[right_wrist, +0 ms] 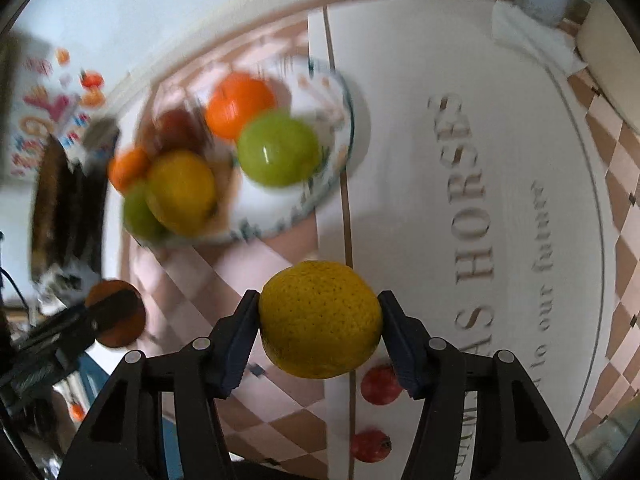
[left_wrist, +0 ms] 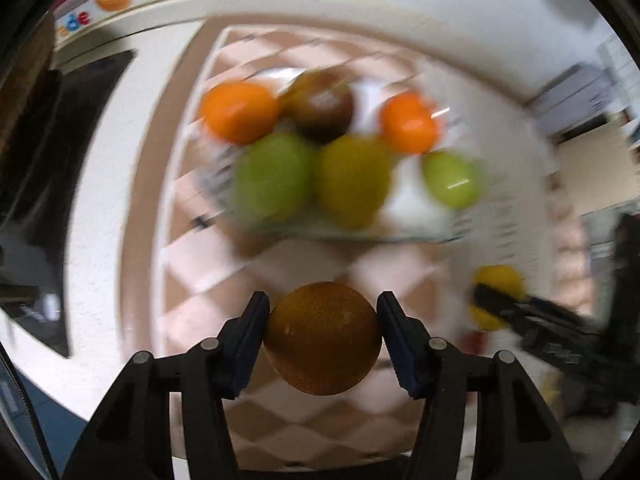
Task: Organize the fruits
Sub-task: 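Carry the mandarin and lemon onto the plate and open both grippers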
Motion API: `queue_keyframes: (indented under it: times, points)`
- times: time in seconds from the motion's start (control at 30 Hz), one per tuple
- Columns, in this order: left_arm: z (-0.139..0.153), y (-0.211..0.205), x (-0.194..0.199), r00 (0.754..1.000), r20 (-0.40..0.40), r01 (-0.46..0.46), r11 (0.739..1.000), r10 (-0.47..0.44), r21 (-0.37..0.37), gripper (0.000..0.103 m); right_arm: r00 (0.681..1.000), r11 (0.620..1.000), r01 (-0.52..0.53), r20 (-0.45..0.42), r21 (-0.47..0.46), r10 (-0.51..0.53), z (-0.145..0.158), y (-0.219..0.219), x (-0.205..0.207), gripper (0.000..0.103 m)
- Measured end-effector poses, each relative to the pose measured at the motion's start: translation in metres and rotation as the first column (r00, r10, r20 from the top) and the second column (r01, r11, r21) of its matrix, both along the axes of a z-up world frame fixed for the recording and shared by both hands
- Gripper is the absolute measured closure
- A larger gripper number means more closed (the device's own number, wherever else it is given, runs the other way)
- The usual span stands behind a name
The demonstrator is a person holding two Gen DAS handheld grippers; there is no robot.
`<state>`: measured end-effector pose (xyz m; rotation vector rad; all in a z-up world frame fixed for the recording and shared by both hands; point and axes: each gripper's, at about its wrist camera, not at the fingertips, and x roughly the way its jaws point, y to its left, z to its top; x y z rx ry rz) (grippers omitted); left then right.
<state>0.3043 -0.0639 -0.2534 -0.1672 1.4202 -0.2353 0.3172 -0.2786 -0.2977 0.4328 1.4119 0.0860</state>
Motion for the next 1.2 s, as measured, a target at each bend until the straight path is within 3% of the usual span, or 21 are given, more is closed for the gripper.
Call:
queue_keyframes:
  times: [0.1, 0.2, 0.3, 0.47, 0.87, 1.2]
  points:
    - [0.014, -0.022, 0.014, 1.000, -0.022, -0.006, 0.994, 0.003, -0.110, 0.050, 0.999, 0.999, 0.023, 0.023, 0.047, -0.024, 0.012, -0.016, 0.026, 0.041]
    - [0.019, -0.041, 0.039, 0.999, -0.037, -0.005, 0.989, 0.000, -0.146, 0.049, 0.999, 0.997, 0.030, 0.026, 0.071, -0.032, 0.017, -0.025, 0.057, 0.041]
    - [0.010, -0.059, 0.060, 0.999, -0.038, -0.019, 0.992, 0.014, -0.126, 0.049, 1.000, 0.997, 0.023, 0.010, 0.075, -0.024, 0.010, -0.026, 0.089, 0.041]
    - [-0.016, -0.061, 0.080, 0.993, -0.106, -0.071, 0.991, 0.059, -0.111, 0.049, 1.000, 0.999, -0.015, -0.019, 0.042, 0.016, -0.007, -0.021, 0.121, 0.041]
    - [-0.039, -0.069, 0.085, 0.989, -0.119, -0.096, 0.995, 0.091, -0.038, 0.049, 0.997, 0.997, -0.068, -0.044, 0.031, 0.069, -0.026, -0.023, 0.146, 0.041]
    - [-0.045, -0.078, 0.089, 0.990, -0.115, -0.086, 0.996, 0.084, -0.013, 0.048, 0.993, 0.992, -0.096, -0.062, 0.083, 0.101, -0.031, -0.024, 0.148, 0.036]
